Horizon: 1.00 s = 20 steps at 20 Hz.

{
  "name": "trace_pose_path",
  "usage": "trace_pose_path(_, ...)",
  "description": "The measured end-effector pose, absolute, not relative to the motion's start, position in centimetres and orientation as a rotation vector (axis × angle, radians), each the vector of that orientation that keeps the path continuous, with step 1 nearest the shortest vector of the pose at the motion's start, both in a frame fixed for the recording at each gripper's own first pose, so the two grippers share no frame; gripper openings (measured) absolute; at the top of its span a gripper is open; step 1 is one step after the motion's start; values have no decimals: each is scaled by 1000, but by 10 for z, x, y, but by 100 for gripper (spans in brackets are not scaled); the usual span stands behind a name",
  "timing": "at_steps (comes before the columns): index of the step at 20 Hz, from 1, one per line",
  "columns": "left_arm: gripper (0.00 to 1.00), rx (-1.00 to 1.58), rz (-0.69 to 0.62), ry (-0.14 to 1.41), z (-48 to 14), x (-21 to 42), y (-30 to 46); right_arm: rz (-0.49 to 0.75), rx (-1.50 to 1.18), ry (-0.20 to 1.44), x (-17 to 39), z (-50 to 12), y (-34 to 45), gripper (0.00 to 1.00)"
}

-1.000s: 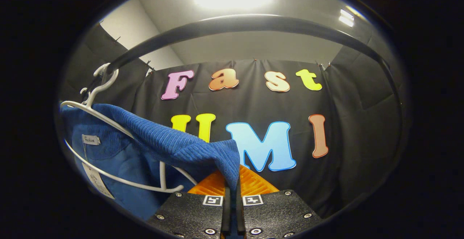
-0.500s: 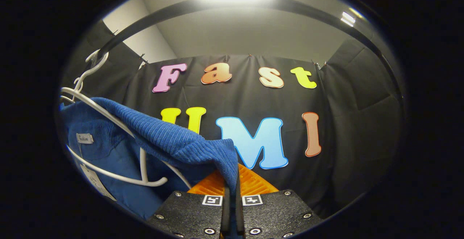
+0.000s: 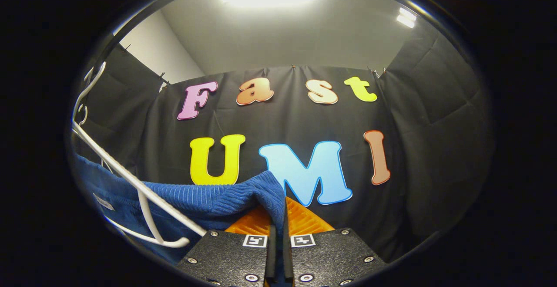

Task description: Grasp the clothes on the hanger with both hands and then place them into the laundry hamper below.

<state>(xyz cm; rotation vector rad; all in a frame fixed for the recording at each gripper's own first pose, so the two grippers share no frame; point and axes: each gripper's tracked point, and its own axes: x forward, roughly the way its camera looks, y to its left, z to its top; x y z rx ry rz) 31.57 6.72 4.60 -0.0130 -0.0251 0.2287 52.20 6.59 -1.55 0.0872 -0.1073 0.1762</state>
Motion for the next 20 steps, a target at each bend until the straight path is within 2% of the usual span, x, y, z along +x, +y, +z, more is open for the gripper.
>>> trace_pose_path(10, 1, -42, 225, 16, 18, 308, 65, 214, 40, -36, 504, -56, 56, 6)
trace_pose_path(11, 5, -39, 230, 31, 11, 307, 67, 217, 33, -31, 501, -59, 55, 6)
trace_pose_path(14, 5, -61, 237, 67, -9, 296, 68, 237, 5, -17, 491, -70, 55, 5)
trace_pose_path(15, 1, -69, 242, 70, -13, 290, 68, 240, -1, -12, 486, -74, 55, 5)
trace_pose_path(20, 1, -75, 236, 100, -33, 270, 58, 244, -14, 77, 473, -112, 52, 6)
